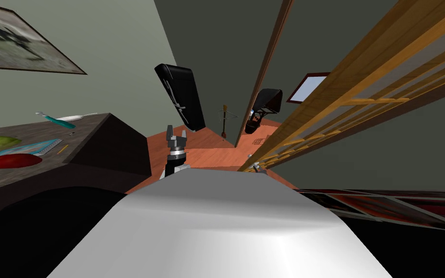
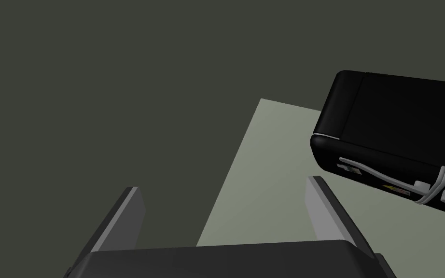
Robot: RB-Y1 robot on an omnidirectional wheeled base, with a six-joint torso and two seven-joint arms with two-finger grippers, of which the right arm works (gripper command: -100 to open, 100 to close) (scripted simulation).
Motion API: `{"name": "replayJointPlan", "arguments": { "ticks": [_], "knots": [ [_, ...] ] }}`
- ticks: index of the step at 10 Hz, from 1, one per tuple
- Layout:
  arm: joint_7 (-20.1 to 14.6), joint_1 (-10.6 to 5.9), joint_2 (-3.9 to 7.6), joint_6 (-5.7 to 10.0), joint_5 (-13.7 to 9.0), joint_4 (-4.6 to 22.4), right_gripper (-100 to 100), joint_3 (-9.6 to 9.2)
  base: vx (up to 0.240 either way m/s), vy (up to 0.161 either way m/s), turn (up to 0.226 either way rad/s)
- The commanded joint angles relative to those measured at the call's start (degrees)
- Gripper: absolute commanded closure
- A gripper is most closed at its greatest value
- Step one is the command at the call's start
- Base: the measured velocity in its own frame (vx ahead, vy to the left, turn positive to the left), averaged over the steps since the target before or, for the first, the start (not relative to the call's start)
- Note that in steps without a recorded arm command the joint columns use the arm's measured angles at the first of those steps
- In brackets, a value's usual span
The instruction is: Pull the door open
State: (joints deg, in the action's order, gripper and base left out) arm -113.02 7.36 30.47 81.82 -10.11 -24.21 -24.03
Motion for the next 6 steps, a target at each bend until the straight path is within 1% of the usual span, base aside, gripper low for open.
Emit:
{"name": "replayJointPlan", "arguments": {
  "ticks": [1,2,3,4,6],
  "knots": [
    [0.27,0.54,0.17,0.96,0.69,-0.17,100,-0.7,0.018,0.022,-0.191],
    [0.42,0.84,0.26,1.49,1.07,-0.26,100,-1.09,0.024,0.04,-0.265],
    [0.7,1.36,0.42,2.42,1.73,-0.42,100,-1.76,0.006,0.022,-0.256],
    [0.9,1.76,0.54,3.12,2.23,-0.55,100,-2.27,-0.004,0.0,-0.144],
    [0.9,1.76,0.54,3.12,2.23,-0.55,100,-2.27,-0.013,-0.006,-0.007]
  ]
}}
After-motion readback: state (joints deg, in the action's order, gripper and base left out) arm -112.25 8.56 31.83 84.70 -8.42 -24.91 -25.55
